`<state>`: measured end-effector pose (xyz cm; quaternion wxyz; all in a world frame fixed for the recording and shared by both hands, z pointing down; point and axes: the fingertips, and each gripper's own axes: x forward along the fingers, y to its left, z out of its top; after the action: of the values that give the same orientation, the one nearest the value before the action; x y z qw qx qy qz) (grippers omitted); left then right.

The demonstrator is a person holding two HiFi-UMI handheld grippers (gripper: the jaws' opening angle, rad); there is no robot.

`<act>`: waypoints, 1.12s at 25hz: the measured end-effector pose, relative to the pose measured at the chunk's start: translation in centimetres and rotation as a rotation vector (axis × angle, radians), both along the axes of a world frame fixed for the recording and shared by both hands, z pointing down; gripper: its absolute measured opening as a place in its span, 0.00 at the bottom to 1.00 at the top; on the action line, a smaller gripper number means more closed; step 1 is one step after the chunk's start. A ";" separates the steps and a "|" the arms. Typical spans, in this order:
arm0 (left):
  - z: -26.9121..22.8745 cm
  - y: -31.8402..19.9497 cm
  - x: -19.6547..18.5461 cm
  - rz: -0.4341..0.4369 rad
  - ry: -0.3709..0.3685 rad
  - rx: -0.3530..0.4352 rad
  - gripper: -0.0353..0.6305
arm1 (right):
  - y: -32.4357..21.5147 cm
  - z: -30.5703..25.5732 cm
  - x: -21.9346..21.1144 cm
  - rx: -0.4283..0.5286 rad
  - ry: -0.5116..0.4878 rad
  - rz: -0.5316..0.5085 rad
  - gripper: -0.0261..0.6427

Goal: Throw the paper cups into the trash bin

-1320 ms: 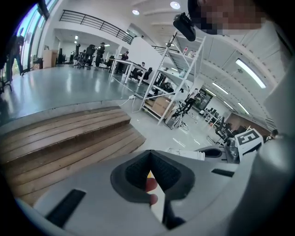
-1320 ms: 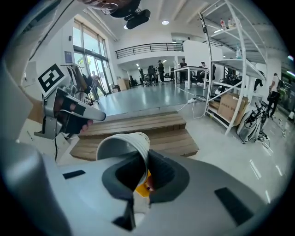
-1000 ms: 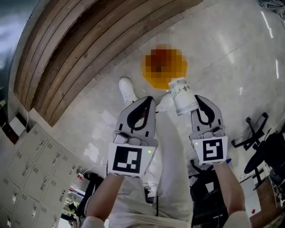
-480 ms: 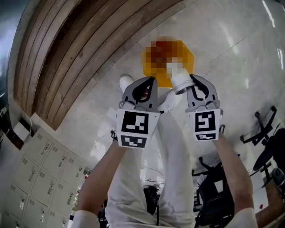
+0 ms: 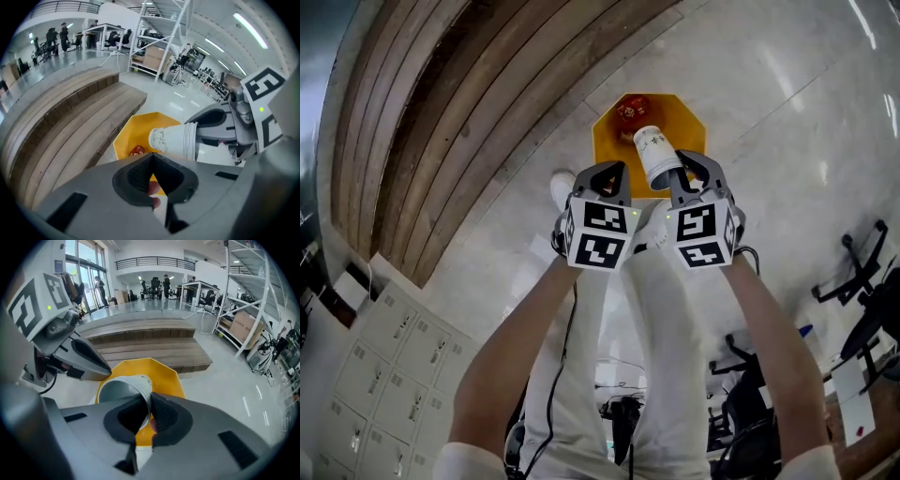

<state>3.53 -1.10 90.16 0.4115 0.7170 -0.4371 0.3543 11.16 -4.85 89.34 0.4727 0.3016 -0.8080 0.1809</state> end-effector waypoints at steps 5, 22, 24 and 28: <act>1.4 -1.1 0.6 -0.045 0.031 -0.033 0.06 | 0.0 2.3 0.9 -0.042 0.041 0.035 0.08; -1.7 0.9 2.0 0.051 0.066 -0.081 0.06 | 1.9 -0.5 1.8 -0.095 0.033 0.098 0.16; -3.8 1.3 1.9 0.056 0.066 -0.079 0.06 | 2.6 -2.7 1.9 -0.093 0.028 0.085 0.14; -9.0 1.6 1.7 0.064 0.079 -0.056 0.06 | 3.5 -7.9 1.8 -0.088 0.006 0.089 0.11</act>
<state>5.24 0.51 81.12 0.4369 0.7323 -0.3872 0.3507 12.94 -1.33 81.44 0.4794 0.3167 -0.7835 0.2365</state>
